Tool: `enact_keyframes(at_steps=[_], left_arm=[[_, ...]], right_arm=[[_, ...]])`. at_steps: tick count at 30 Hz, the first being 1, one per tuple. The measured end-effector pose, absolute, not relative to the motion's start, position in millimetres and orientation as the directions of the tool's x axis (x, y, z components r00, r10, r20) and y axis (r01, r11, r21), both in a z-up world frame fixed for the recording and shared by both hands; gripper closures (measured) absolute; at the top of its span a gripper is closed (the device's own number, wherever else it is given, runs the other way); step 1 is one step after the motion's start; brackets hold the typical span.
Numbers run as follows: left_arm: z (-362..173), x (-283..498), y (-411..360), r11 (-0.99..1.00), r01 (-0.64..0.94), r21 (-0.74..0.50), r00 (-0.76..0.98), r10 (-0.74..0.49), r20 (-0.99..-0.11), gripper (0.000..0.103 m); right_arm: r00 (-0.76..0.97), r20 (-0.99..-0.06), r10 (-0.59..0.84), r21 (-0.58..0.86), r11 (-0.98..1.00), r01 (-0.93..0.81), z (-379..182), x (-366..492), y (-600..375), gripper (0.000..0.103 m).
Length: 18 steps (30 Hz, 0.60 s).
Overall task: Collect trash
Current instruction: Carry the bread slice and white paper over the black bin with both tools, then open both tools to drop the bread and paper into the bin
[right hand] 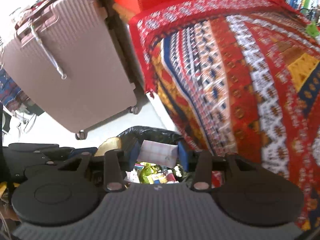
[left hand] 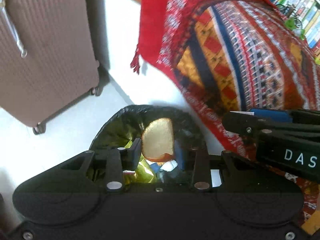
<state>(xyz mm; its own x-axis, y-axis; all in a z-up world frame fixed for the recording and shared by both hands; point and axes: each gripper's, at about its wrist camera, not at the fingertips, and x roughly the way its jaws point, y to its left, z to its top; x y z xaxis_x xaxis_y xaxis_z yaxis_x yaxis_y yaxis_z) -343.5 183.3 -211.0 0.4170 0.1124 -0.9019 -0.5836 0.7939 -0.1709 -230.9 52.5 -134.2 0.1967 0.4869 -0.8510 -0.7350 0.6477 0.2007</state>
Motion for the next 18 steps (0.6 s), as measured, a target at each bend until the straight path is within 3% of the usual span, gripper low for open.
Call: enact_keyframes(at_steps=[18], left_arm=[[-299.3, -358.5, 199.7, 0.746, -0.651, -0.138, 0.281, 0.068, -0.957, 0.07]], right_arm=[[0.108, -0.883, 0.457, 0.225, 0.614, -0.757, -213.1, -248.2, 66.1, 0.055]])
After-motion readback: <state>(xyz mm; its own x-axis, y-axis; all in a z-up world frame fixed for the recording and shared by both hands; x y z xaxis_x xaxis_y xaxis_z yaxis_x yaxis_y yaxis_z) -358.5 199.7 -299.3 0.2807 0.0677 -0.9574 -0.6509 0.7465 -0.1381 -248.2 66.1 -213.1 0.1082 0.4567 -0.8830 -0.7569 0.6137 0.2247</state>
